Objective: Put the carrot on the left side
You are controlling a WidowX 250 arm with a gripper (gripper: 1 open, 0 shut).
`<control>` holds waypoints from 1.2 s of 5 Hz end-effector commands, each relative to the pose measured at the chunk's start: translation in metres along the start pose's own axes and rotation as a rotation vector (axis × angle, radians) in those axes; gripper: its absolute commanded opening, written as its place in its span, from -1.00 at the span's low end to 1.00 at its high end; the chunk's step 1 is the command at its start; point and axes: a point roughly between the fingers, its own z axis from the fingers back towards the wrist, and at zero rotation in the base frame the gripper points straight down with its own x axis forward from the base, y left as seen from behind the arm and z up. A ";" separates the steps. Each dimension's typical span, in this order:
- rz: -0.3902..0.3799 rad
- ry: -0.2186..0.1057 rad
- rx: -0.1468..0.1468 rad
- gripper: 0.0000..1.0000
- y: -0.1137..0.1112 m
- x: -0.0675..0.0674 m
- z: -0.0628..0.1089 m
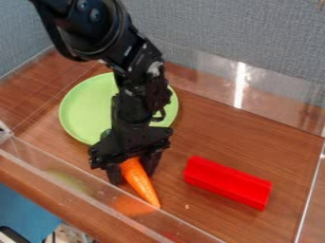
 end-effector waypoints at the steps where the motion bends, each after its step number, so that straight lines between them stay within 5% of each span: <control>1: 0.011 -0.014 -0.001 1.00 0.000 0.006 0.005; 6: 0.001 0.012 0.037 1.00 0.006 0.015 0.024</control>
